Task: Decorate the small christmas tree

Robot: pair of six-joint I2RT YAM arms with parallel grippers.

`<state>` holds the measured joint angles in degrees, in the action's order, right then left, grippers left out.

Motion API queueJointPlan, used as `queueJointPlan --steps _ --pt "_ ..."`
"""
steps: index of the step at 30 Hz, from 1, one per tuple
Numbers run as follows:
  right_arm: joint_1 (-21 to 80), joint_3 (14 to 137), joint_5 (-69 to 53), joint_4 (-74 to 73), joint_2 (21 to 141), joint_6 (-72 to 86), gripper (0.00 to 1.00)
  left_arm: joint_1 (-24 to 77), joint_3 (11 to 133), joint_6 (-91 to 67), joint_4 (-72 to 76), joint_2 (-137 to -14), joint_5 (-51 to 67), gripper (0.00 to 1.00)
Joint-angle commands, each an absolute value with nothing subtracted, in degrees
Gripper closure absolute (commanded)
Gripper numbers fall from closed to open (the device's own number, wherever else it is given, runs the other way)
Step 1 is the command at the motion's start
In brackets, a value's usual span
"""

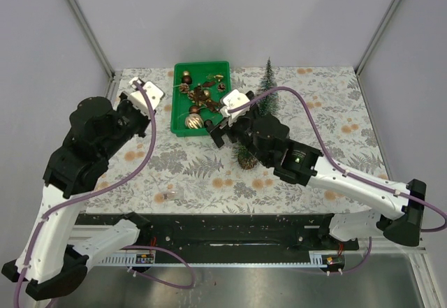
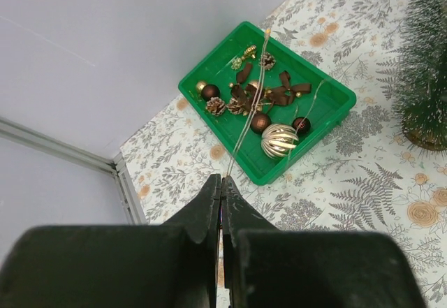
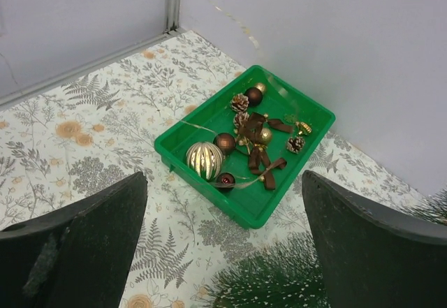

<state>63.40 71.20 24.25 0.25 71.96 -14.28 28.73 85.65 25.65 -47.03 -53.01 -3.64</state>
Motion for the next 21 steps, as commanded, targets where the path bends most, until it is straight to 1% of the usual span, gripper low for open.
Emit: queueJointPlan --steps 1,4,11,21 --pt "63.4 73.0 24.0 5.4 73.1 -13.9 0.0 28.6 88.5 25.0 -47.8 -50.8 -5.4 1.0" --pt "62.8 72.3 23.5 7.2 73.7 -12.1 0.0 28.6 88.2 24.7 -48.5 -49.7 -5.4 1.0" --pt "61.8 70.9 17.9 10.3 74.7 -6.2 0.01 28.6 88.2 24.1 -49.2 -48.7 -5.5 1.0" --pt "61.2 69.6 20.2 15.0 78.4 -5.4 0.04 28.6 90.0 23.6 -50.1 -48.5 -4.6 1.0"
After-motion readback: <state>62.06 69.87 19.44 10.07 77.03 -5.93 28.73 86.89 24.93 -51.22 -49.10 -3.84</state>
